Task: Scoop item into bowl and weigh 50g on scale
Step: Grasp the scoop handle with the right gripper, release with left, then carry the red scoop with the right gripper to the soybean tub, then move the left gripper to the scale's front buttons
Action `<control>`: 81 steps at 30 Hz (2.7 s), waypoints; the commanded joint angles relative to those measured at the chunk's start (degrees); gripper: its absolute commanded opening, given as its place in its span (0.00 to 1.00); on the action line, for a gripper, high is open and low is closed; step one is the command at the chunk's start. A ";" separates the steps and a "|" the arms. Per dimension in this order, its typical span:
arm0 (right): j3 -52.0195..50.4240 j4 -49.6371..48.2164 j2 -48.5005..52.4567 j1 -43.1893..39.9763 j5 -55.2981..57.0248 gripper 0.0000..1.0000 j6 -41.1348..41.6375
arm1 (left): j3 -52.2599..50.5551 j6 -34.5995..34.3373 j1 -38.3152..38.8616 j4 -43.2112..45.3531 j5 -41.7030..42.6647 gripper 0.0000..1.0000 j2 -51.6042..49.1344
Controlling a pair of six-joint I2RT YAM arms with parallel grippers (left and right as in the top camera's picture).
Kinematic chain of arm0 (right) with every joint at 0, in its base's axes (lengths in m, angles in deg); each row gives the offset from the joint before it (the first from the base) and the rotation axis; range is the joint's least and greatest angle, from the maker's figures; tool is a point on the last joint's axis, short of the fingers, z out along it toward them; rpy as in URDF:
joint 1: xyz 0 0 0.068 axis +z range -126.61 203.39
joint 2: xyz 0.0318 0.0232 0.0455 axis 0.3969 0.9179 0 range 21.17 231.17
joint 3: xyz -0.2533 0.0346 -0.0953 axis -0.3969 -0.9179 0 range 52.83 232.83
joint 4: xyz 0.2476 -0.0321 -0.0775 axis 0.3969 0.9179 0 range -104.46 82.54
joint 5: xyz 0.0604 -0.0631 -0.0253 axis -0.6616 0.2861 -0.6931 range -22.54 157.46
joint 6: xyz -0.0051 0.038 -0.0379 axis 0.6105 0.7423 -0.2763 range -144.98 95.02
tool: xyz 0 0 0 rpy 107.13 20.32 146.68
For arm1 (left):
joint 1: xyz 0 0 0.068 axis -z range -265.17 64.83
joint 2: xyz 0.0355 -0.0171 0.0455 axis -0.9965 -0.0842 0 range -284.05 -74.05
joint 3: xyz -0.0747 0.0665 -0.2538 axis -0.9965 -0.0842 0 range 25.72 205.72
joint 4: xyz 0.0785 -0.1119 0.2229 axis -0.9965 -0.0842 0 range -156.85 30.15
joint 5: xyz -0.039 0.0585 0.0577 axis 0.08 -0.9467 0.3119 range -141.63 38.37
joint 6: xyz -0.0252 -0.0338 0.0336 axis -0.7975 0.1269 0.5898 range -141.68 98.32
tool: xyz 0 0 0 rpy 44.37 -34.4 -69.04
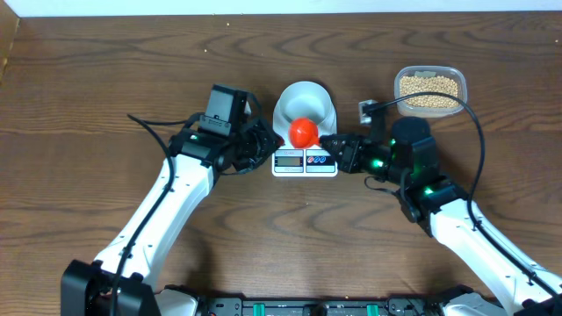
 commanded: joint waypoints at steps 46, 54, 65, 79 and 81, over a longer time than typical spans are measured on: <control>35.89 51.10 0.02 -17.77 18.51 0.01 -34.58 | 5.22 31.04 10.21 -1.14 -8.72 0.21 3.87; 35.39 51.91 0.04 -20.70 18.49 0.01 -38.93 | 5.22 30.36 10.82 0.72 -8.68 0.23 0.46; 35.39 51.71 0.04 -25.46 18.45 0.01 -39.69 | 5.20 30.38 16.22 5.27 -9.01 0.45 -4.61; 35.39 52.37 0.04 -26.93 12.63 0.01 -39.69 | 4.92 32.48 20.57 5.16 -15.15 0.45 -9.31; 35.39 52.78 0.04 -26.93 12.66 0.01 -39.69 | 4.57 33.79 20.57 4.98 -15.13 0.47 -9.70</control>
